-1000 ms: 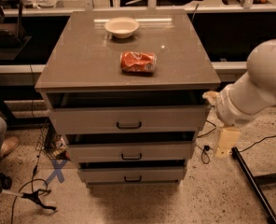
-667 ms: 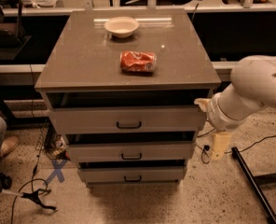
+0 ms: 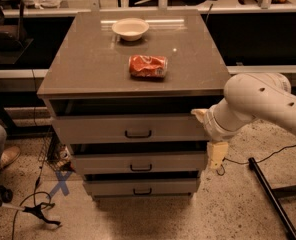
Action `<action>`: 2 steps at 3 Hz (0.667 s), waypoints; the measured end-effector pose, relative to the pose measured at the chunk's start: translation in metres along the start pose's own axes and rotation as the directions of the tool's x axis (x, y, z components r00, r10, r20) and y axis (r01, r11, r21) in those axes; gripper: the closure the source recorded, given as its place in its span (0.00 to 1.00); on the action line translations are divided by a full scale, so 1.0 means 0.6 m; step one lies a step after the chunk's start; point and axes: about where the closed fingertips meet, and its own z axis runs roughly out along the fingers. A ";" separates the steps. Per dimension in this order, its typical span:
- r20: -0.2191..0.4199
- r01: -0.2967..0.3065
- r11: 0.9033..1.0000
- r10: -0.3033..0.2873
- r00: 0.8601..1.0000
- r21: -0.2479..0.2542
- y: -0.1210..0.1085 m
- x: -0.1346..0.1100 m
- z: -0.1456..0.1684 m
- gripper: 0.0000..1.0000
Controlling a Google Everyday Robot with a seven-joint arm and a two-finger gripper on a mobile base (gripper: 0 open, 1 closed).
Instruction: Open top drawer
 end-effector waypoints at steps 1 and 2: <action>0.002 0.003 1.000 -0.003 1.000 0.001 -0.014 0.001 0.012 0.00; -0.003 -0.001 1.000 0.001 1.000 0.009 -0.052 0.003 0.036 0.00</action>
Offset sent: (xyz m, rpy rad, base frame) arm 0.0672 0.0138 -0.0180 -0.0039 -0.0214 -0.0154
